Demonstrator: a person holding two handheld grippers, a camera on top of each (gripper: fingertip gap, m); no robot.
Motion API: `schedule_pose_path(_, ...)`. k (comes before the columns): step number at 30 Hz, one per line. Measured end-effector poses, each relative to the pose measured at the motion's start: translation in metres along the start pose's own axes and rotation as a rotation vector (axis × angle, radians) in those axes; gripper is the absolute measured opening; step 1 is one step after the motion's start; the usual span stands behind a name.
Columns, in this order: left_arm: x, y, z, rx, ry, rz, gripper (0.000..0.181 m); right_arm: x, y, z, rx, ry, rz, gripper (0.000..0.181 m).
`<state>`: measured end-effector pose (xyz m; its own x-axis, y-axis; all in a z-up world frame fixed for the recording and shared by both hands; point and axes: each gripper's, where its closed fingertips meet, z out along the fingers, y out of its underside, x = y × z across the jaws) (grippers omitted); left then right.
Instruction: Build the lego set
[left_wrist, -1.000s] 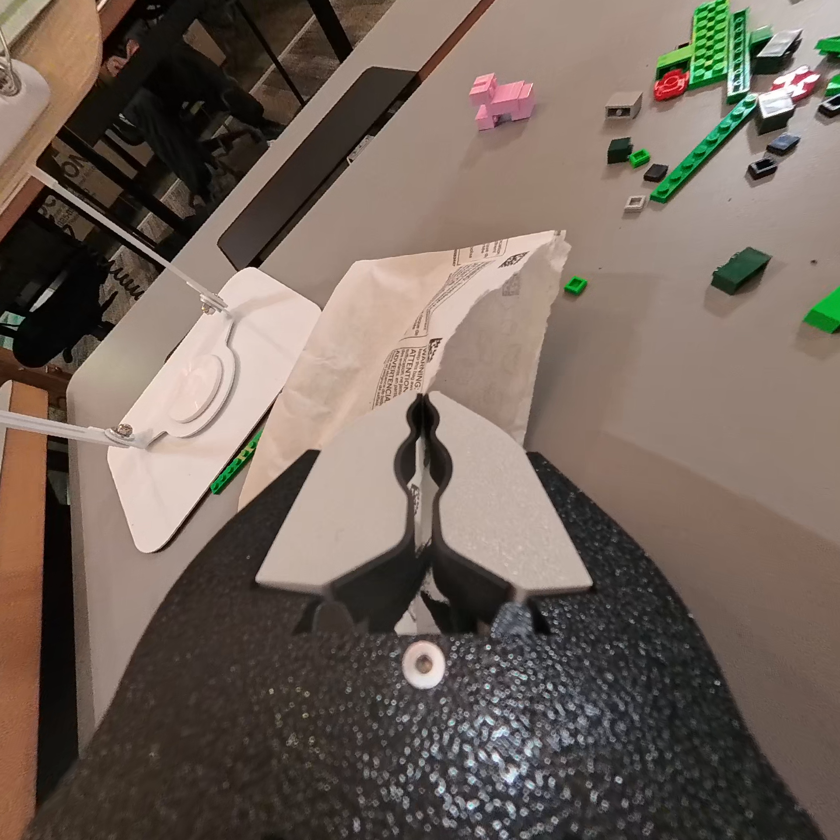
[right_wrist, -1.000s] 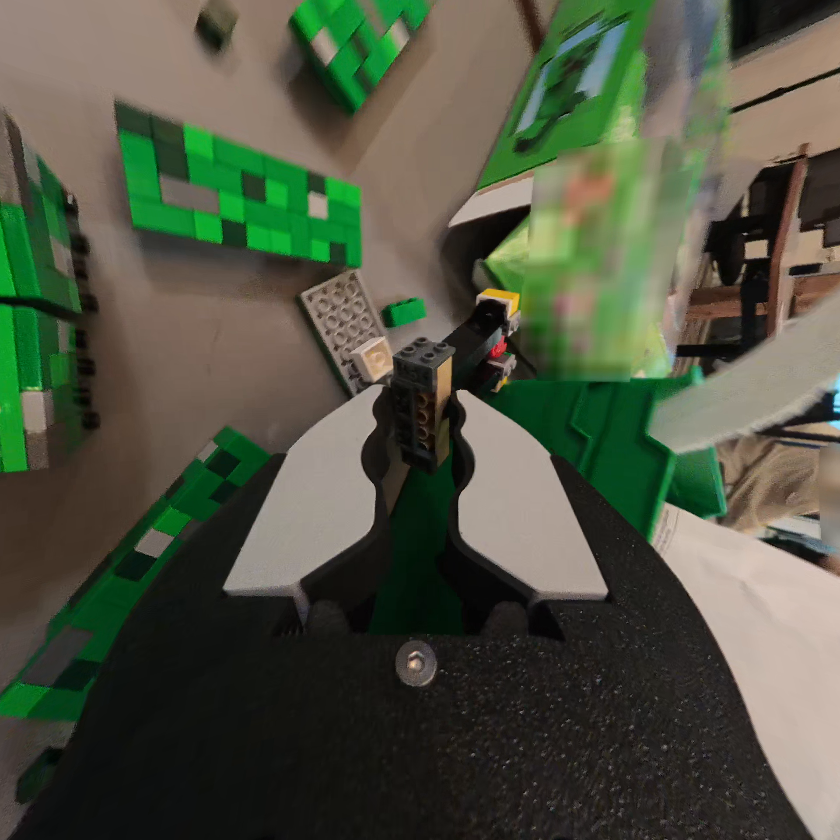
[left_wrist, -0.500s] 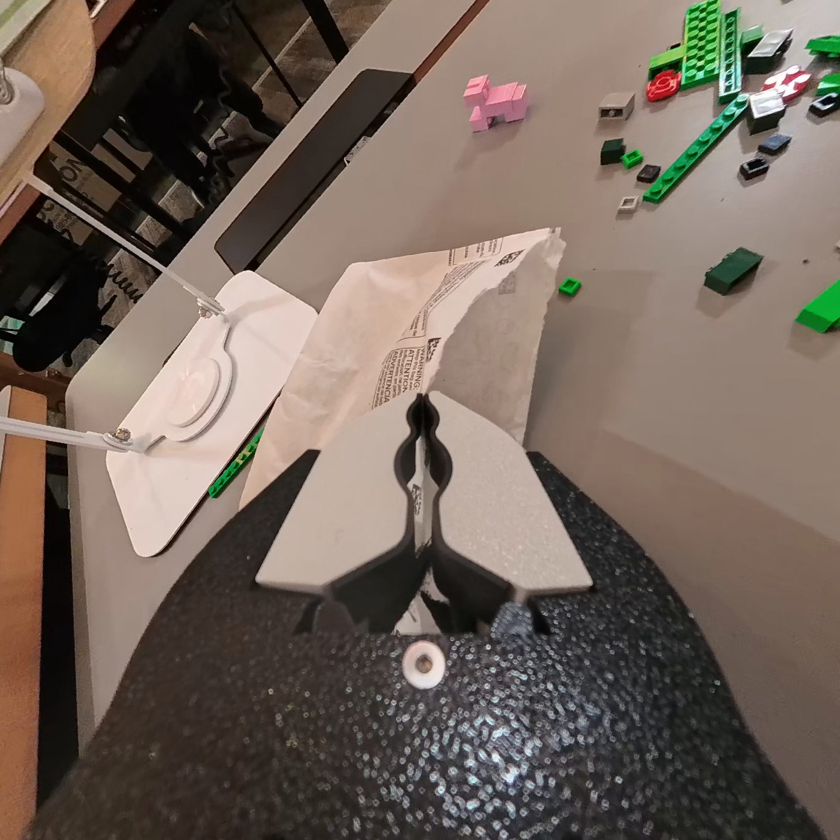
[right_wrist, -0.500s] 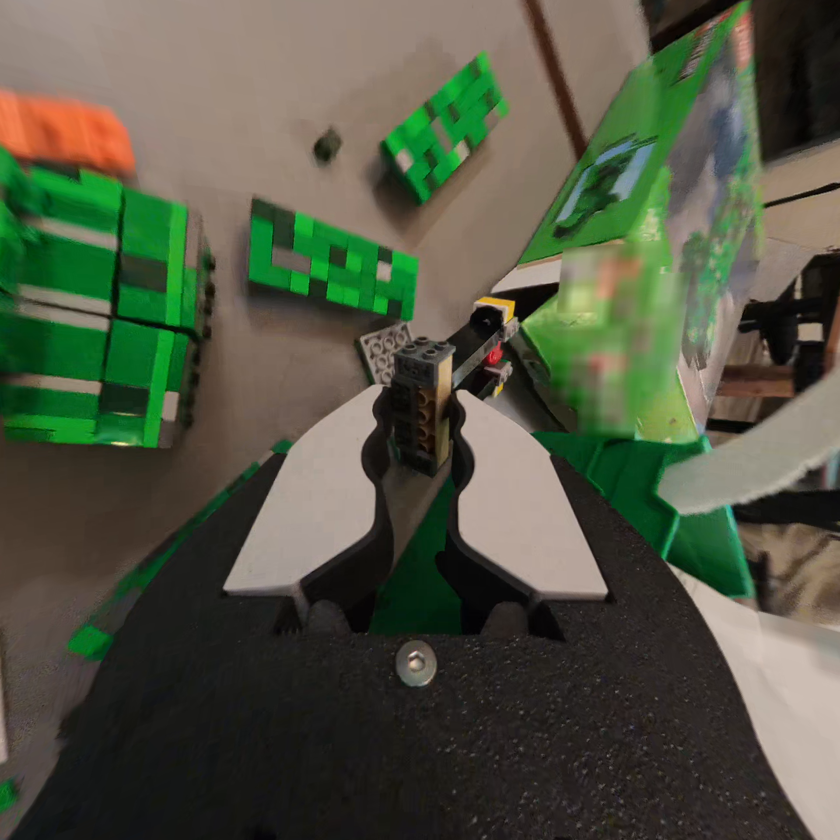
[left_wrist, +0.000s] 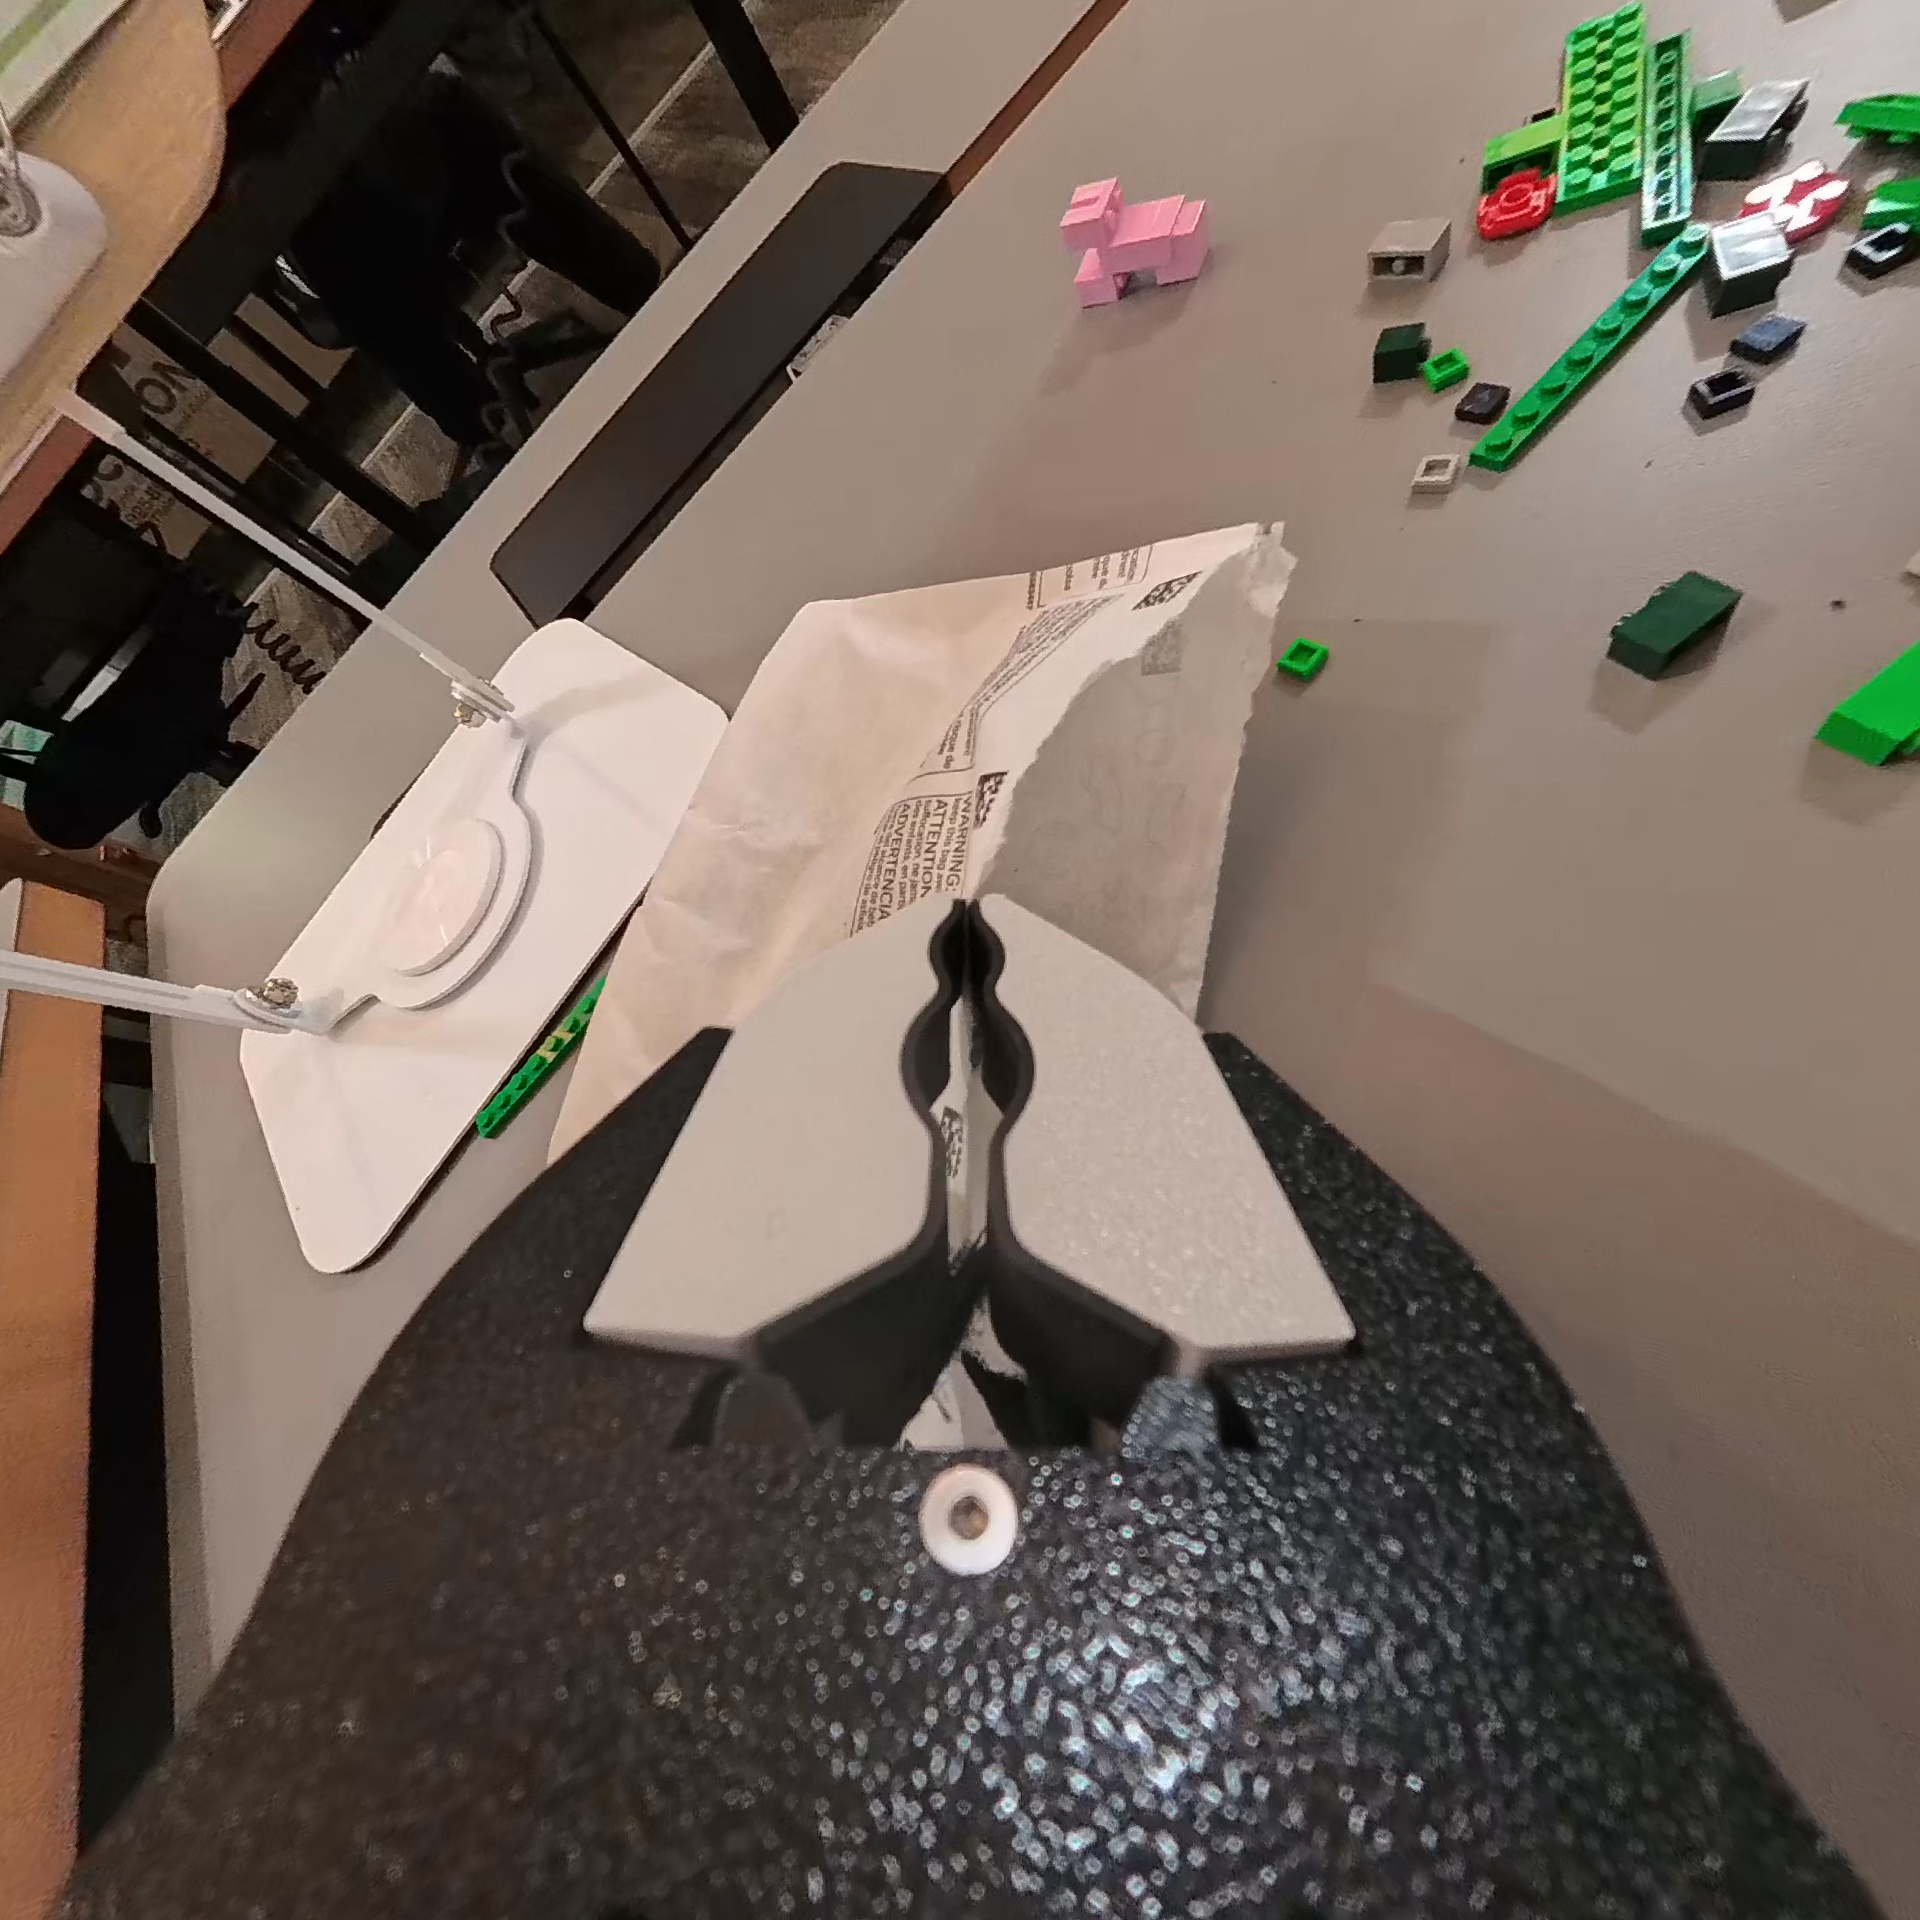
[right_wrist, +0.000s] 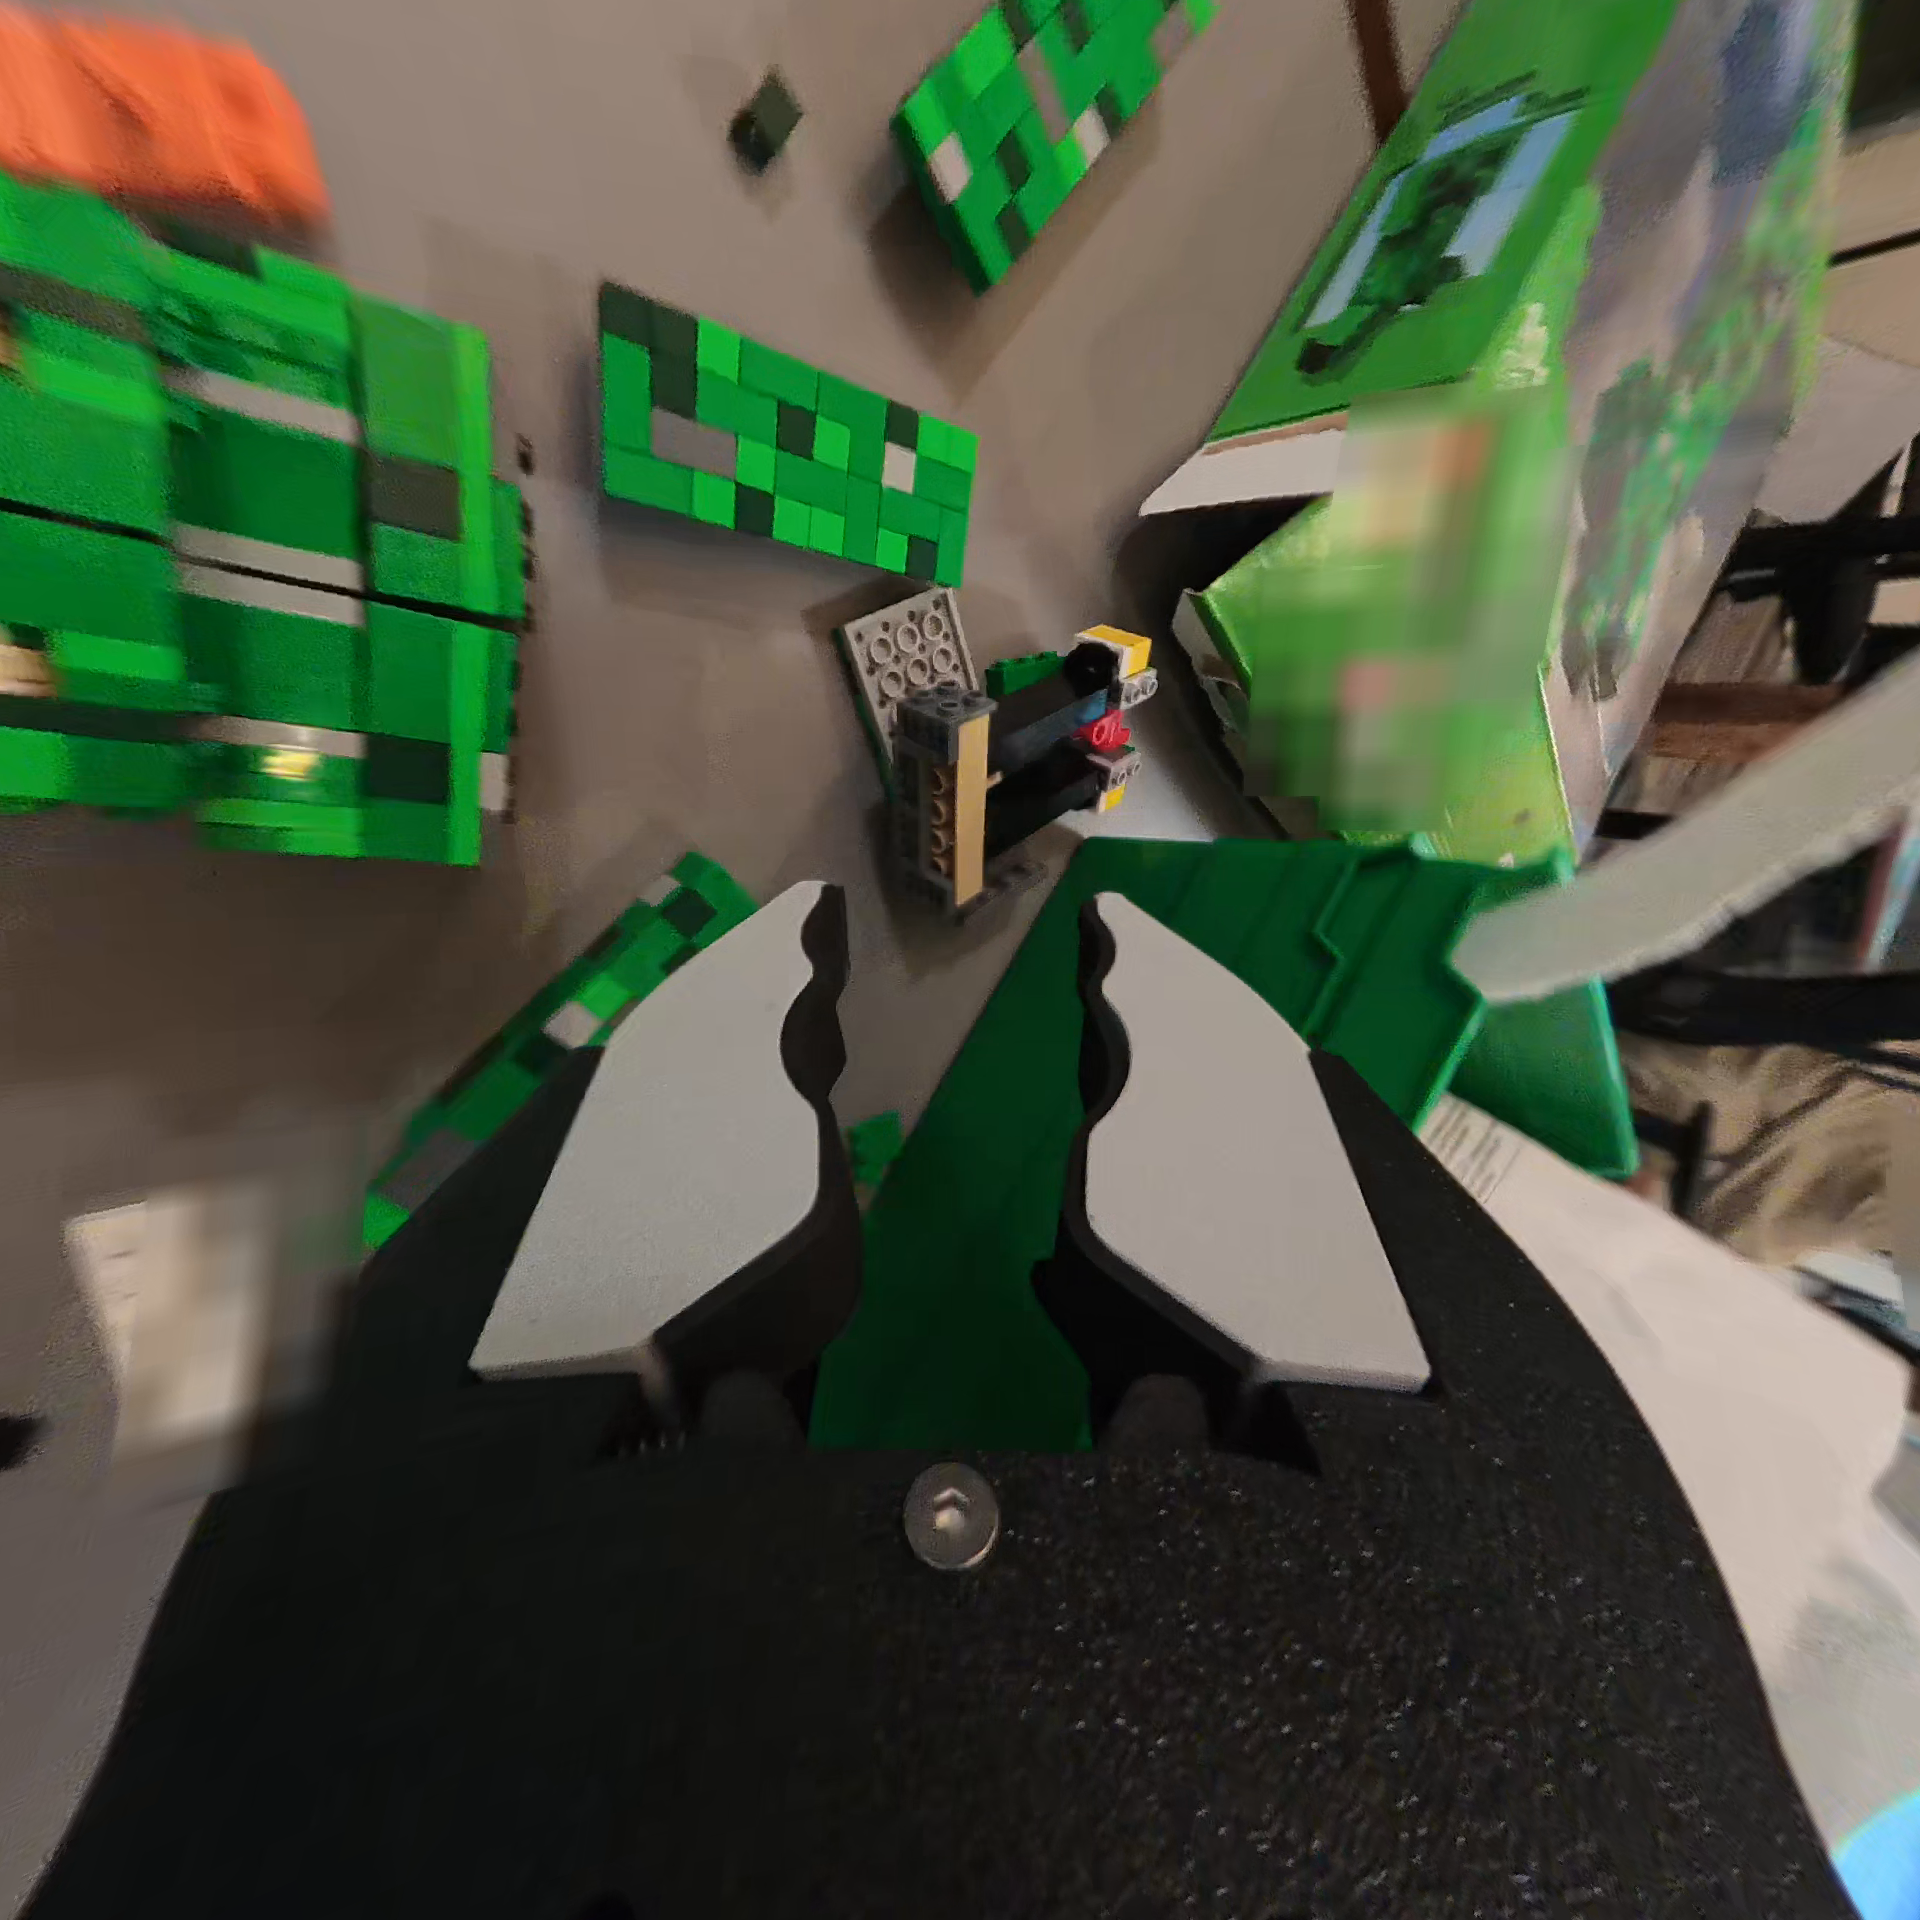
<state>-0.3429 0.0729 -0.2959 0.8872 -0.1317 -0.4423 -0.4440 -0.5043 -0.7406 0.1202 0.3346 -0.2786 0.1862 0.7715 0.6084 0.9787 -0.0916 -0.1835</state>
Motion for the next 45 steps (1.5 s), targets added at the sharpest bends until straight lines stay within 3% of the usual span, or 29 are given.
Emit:
schedule_pose_path(6,0.001,-0.003,-0.001,0.01,-0.001,0.001,0.0,-0.027,-0.032,-0.068,0.292,-0.123,0.247,0.041)
schedule_pose_path(11,0.001,-0.005,-0.002,0.017,-0.003,0.003,0.0,-0.07,-0.089,-0.108,0.515,-0.273,0.27,0.039)
schedule_pose_path(18,-0.001,-0.008,-0.005,0.033,-0.021,0.013,0.0,-0.129,-0.21,-0.125,0.813,-0.386,0.182,0.034)
schedule_pose_path(22,-0.004,-0.009,-0.007,0.043,-0.023,0.005,0.0,-0.149,-0.254,-0.115,0.908,-0.365,0.174,0.034)
schedule_pose_path(26,-0.004,-0.009,-0.008,0.048,-0.012,-0.009,0.0,-0.158,-0.263,-0.106,0.955,-0.303,0.18,0.033)
schedule_pose_path(37,0.002,-0.008,-0.006,0.042,-0.012,0.024,0.0,-0.158,-0.25,-0.106,1.059,-0.369,0.394,0.033)
schedule_pose_path(45,0.006,-0.009,-0.009,0.065,0.06,-0.036,0.0,-0.162,-0.252,-0.099,1.026,-0.218,0.305,0.035)
